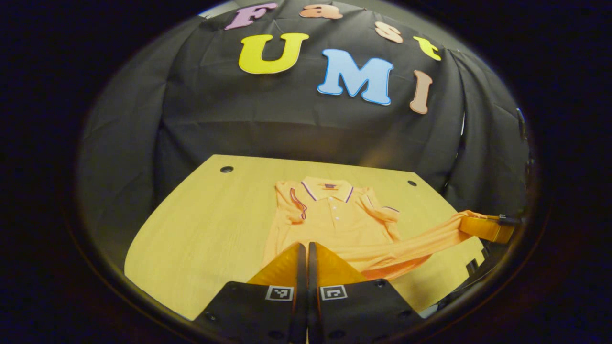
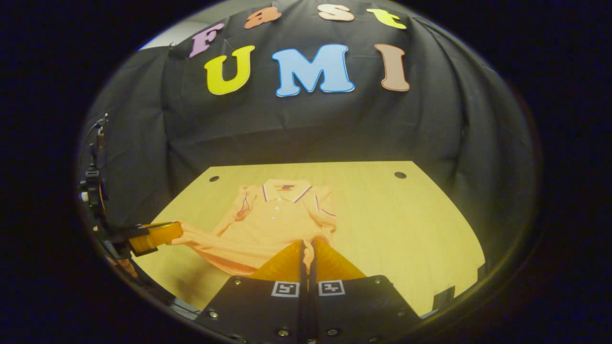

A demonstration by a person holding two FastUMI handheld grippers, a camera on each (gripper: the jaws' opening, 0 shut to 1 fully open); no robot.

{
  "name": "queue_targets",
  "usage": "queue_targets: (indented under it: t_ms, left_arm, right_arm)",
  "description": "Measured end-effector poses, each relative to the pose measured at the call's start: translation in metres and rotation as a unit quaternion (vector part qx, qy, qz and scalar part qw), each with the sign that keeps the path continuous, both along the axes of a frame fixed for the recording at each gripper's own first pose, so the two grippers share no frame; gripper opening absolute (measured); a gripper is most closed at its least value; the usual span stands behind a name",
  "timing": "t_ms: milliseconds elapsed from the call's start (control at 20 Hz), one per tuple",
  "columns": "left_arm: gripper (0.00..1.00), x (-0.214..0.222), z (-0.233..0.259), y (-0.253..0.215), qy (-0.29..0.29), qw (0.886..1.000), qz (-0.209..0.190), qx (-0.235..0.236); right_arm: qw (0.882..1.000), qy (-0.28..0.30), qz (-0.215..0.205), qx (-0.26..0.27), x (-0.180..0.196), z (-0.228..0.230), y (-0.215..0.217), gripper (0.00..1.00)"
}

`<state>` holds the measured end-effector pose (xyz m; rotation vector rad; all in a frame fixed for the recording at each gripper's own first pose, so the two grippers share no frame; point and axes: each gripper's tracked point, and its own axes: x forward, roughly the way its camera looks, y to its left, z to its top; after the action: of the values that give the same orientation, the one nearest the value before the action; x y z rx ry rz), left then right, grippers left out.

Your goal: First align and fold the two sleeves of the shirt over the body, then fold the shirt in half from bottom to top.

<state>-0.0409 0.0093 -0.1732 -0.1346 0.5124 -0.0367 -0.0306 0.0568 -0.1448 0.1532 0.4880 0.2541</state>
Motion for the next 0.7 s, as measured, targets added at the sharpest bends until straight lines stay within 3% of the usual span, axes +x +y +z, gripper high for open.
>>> queue_targets:
  t_ms: [700]
  left_arm:
    - [0.06, 0.198, 0.020, 0.005, -0.025, 0.998, -0.054, 0.010]
  right_arm:
    - [0.999, 0.006, -0.038, -0.032, 0.158, 0.017, 0.011, 0.00]
